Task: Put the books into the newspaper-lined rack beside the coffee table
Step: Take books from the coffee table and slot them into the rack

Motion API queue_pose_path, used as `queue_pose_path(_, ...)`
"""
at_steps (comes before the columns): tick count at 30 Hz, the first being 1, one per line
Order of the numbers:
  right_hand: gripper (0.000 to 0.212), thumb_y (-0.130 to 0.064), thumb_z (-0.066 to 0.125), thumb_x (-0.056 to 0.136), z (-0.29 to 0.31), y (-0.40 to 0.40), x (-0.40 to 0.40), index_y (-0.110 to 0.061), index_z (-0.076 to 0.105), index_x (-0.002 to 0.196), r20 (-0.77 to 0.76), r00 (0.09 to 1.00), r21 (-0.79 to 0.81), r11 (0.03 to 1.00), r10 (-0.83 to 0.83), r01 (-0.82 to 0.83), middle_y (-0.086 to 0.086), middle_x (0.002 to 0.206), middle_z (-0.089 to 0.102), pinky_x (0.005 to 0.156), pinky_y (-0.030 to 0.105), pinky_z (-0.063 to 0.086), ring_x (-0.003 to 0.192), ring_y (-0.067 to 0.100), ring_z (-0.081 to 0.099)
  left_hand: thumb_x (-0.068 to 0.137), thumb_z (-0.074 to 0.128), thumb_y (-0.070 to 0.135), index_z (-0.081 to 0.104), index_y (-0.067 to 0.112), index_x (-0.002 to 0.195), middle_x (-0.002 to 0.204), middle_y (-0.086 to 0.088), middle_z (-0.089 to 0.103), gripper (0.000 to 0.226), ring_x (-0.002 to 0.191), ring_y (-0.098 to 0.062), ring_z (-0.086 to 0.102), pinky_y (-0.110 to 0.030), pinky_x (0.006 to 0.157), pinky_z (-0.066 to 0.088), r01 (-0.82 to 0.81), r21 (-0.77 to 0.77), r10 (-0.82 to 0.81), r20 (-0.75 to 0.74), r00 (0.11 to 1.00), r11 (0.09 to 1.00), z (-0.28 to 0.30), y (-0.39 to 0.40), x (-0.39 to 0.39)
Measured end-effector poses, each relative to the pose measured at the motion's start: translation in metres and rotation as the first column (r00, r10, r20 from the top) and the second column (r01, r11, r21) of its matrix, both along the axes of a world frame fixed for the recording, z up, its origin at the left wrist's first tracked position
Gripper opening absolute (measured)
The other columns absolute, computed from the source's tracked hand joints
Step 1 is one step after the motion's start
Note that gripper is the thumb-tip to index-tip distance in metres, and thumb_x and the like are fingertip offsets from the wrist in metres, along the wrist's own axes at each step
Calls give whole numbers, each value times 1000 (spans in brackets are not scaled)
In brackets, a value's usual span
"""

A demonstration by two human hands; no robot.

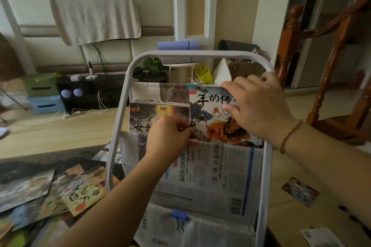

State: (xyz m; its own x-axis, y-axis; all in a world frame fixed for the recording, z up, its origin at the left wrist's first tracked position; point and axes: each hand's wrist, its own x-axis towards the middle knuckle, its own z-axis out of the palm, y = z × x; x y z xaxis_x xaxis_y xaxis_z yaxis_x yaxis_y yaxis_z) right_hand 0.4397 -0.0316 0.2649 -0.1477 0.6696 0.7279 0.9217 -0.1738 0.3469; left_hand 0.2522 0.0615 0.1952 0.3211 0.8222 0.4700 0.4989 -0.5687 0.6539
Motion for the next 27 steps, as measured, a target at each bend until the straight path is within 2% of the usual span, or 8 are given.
queue_pose_path(4,51,-47,67,82,-13,-6,-1,-17,59,123,20,999,-33,999,-40,41,3,110,62,84,43,39,96,27,57,92,65,35,75,28,83,69,11,71,15,61,-4,66,-33,61,61,-2,23,5,-120,993,1000,0,-2,1)
queue_pose_path(11,57,-51,73,75,-28,-14,-7,-13,65,117,39,994,-107,989,-100,104,6,108,62,86,44,42,101,30,55,93,61,38,75,26,89,70,10,71,19,64,-7,66,-35,63,60,-7,36,12,-147,989,999,-1,-5,5)
queue_pose_path(19,62,-44,77,72,-35,-15,-11,-5,64,118,62,992,-102,988,-112,118,11,99,59,68,41,48,91,30,53,97,53,38,74,21,87,66,5,67,29,58,-13,62,-33,57,57,-16,45,26,-220,975,999,2,-16,9)
queue_pose_path(23,55,-39,80,70,-36,-19,-10,-5,66,112,41,996,-83,993,-83,86,10,92,59,63,38,47,84,28,53,96,54,39,74,21,91,69,6,68,27,62,-14,64,-39,72,58,-25,52,35,-202,979,998,0,-17,11)
queue_pose_path(27,50,-38,77,73,-34,-18,-16,-6,66,109,18,993,-125,985,-114,115,10,95,58,66,39,48,87,28,52,96,50,43,71,26,97,73,9,68,27,68,-12,63,-46,87,54,9,58,5,-234,972,998,-5,-18,6)
